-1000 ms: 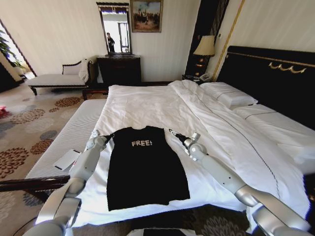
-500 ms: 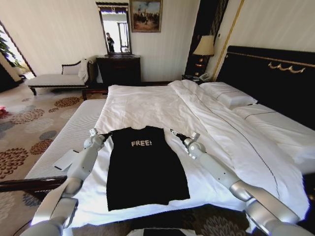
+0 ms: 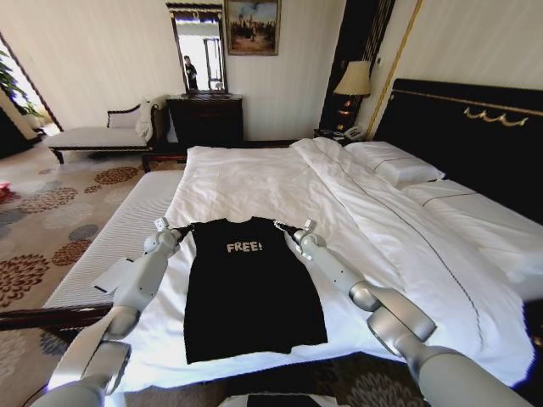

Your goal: Fold the clothes on the bed.

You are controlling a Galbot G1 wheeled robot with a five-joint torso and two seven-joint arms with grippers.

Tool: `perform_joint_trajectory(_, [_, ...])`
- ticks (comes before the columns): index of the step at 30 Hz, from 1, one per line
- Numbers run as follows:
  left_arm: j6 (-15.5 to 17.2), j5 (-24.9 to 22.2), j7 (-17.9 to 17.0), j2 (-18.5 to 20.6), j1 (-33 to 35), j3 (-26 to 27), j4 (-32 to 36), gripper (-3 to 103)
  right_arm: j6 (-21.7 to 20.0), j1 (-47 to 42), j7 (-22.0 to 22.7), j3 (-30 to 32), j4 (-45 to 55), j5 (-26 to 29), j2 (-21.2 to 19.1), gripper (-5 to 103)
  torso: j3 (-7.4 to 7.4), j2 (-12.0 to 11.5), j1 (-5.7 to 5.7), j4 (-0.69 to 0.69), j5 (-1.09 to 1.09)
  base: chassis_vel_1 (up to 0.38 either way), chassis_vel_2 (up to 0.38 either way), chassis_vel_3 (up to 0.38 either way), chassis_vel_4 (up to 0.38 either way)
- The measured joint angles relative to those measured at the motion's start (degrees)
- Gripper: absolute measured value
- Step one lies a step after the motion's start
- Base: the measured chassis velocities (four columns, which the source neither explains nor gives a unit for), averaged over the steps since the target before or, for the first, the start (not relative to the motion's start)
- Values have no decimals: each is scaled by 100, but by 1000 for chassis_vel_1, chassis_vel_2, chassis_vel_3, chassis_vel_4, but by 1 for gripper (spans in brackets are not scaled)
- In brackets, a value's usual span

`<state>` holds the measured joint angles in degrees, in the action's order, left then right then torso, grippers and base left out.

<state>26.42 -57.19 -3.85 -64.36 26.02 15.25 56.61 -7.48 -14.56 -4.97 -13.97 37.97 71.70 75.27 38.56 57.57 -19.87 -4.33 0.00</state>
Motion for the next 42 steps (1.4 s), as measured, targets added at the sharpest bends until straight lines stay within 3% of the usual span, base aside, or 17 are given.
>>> perform_joint_trajectory(12, [50, -103, -100, 30, 110, -10, 305, 0, 132, 124, -274, 45, -751, -455, 201, 100, 0, 0, 0, 2, 0, 0, 0, 0, 0])
perform_joint_trajectory(25, [67, -130, -108, 115, 200, -16, 436, 0, 160, 331, -450, 69, -1132, -523, 457, 103, 0, 0, 0, 2, 0, 0, 0, 0, 0])
perform_joint_trajectory(33, [53, -121, -98, 111, 291, -8, 479, 0, 211, 367, -496, 111, -1272, -625, 573, 79, 0, 0, 1, 2, 0, 0, 0, 0, 0])
perform_joint_trajectory(36, [46, -109, -92, 103, 323, -2, 495, 0, 227, 392, -496, 124, -1298, -629, 582, 63, -1, 0, 1, 2, 0, 0, 0, 0, 0])
perform_joint_trajectory(37, [43, -106, -90, 102, 325, -2, 495, 0, 228, 402, -499, 124, -1301, -630, 582, 63, -1, 0, 1, 2, 0, 0, 0, 0, 0])
perform_joint_trajectory(38, [37, -104, -85, 102, 324, -1, 495, 0, 230, 420, -503, 125, -1303, -631, 582, 52, 0, 0, 1, 1, 1, 0, 0, 0, 0])
perform_joint_trajectory(42, [25, -102, -76, 102, 307, -7, 490, 0, 238, 456, -505, 131, -1309, -630, 585, 41, 0, 0, 1, 1, 0, 0, 0, 0, 0])
